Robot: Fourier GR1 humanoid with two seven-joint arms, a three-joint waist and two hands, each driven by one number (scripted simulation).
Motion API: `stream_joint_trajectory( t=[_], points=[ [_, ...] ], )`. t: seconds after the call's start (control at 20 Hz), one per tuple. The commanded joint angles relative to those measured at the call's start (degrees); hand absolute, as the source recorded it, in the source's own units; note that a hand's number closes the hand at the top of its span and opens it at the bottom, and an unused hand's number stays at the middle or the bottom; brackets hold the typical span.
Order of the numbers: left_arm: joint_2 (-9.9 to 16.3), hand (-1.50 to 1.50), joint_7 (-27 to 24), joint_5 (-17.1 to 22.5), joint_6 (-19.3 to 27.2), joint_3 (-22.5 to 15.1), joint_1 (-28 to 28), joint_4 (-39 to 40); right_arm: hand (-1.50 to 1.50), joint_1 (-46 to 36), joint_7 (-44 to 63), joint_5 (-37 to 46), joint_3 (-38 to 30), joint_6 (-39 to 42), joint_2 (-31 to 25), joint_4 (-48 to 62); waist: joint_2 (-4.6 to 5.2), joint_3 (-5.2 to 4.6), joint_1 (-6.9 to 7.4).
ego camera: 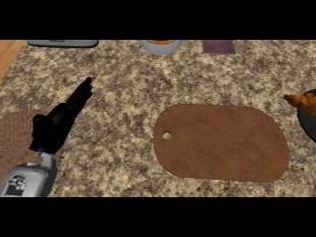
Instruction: Pick the croissant from the cutting board and place it in the pan
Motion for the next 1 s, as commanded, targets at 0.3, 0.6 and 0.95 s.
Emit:
stream_joint_trajectory(
  t=[0.3, 0.6, 0.95],
  points=[
    [-0.94, 0.0, -1.66, -0.83, 0.07, -0.77, 2.32, 0.25, -1.5, -6.78, -2.32, -3.26, -3.81, 10.71, -1.73, 8.75, 0.38, 0.25, 0.79],
    [-0.18, 0.0, -0.73, 0.55, -0.89, 0.59, 0.49, 0.19, -1.5, -8.51, -6.86, -12.89, -12.87, 17.27, -0.41, 9.29, 0.54, 0.4, 0.57],
    [0.49, 0.0, 2.58, 1.06, -1.02, 1.8, -2.73, -0.13, -1.5, -4.87, -8.77, -16.82, -16.42, 33.44, -6.35, 12.26, 0.55, 0.43, 0.05]
  ],
)
